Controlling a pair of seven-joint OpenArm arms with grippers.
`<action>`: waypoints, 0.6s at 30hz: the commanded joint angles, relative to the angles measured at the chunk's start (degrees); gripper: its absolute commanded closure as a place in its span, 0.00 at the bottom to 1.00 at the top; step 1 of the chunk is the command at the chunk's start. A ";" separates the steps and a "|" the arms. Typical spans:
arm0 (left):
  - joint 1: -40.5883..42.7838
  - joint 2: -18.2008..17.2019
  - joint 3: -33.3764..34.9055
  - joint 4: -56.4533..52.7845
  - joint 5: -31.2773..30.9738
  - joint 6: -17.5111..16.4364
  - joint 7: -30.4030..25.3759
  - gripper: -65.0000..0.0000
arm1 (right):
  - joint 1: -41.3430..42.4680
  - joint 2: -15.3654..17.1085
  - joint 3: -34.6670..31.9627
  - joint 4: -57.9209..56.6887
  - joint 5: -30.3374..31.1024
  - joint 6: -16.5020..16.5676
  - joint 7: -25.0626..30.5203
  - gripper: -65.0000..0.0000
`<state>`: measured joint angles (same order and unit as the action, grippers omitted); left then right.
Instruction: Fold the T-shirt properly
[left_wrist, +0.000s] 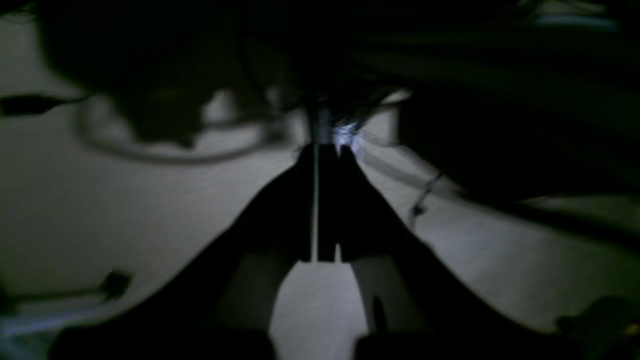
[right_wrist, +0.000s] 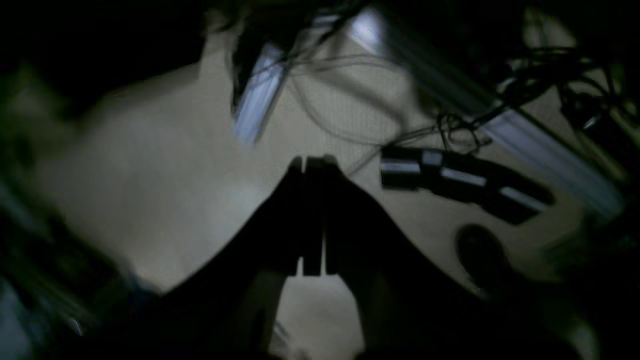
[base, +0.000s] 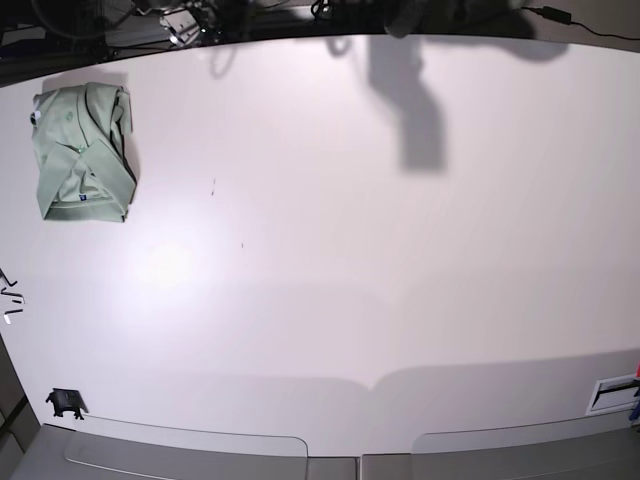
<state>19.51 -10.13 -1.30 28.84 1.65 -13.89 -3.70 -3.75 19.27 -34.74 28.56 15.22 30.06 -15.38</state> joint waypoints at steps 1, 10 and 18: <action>-0.02 -0.28 -0.09 -0.09 -0.13 0.20 -0.90 1.00 | 1.60 -0.35 0.22 -0.48 0.15 -0.52 -0.70 1.00; 0.07 -0.98 -0.09 -0.37 -0.20 0.81 -0.87 1.00 | 1.81 -6.19 0.26 -5.01 8.76 -7.02 -2.08 1.00; 0.22 -0.98 -0.09 -0.37 -0.20 0.81 -0.85 1.00 | 1.81 -7.21 0.26 -5.62 13.00 -12.33 -2.67 1.00</action>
<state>19.33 -10.81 -1.30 28.34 1.56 -12.64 -4.29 -2.20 12.08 -34.68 22.85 28.27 17.32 -18.06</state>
